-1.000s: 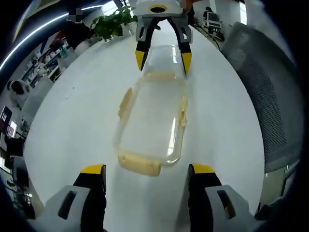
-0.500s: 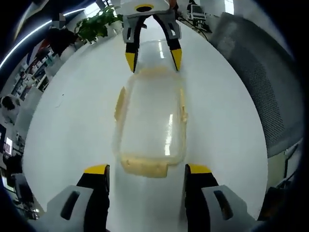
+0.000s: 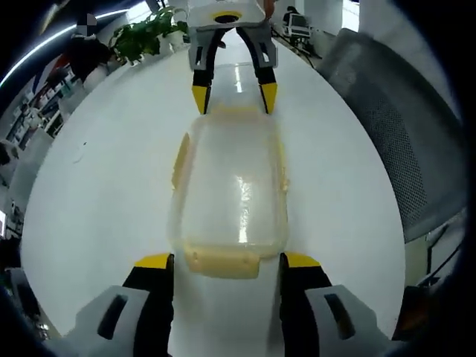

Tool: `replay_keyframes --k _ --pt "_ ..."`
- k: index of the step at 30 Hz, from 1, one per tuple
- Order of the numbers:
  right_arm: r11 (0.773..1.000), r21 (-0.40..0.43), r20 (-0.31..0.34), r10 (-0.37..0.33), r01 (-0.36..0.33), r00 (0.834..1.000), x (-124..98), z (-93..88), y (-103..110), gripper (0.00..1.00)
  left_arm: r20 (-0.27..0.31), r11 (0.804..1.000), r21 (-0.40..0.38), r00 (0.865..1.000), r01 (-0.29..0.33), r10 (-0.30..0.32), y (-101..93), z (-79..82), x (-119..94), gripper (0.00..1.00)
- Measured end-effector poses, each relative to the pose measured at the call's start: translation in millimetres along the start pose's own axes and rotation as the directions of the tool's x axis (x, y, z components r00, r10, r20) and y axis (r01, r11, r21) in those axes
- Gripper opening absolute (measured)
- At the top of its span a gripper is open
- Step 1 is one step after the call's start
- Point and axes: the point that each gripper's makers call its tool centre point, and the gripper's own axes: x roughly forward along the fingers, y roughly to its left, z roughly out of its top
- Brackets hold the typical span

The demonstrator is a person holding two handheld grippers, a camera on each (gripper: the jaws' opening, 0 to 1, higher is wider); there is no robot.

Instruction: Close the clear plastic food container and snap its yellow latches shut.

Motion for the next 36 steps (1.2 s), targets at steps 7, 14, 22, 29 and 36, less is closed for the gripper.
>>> replay_keyframes --k 7,14,22,29,36 --pt "1.0 0.012 -0.007 0.018 -0.018 1.0 0.2 -0.2 0.1 0.48 0.0 0.999 -0.003 0.999 0.041 -0.041 -5.7 1.0 1.5 0.44" --pt "0.999 -0.012 -0.007 0.03 -0.03 1.0 -0.8 -0.9 0.6 0.4 -0.001 0.999 0.014 0.999 0.052 -0.052 -7.4 0.4 1.4 0.39" --pt "0.999 -0.029 -0.033 0.034 -0.035 0.999 0.0 -1.9 0.7 0.39 -0.014 0.999 -0.005 0.999 0.051 -0.051 -8.4 0.3 2.1 0.39" --pt "0.998 -0.035 -0.016 0.046 -0.046 0.999 -0.7 -3.6 -0.9 0.4 -0.056 0.997 -0.024 0.996 0.069 -0.07 -7.9 0.8 4.0 0.39" --pt "0.998 -0.04 -0.043 0.052 -0.053 0.998 0.7 -2.0 -1.8 0.4 -0.058 0.996 -0.039 0.995 0.082 -0.084 -8.9 0.1 3.7 0.39"
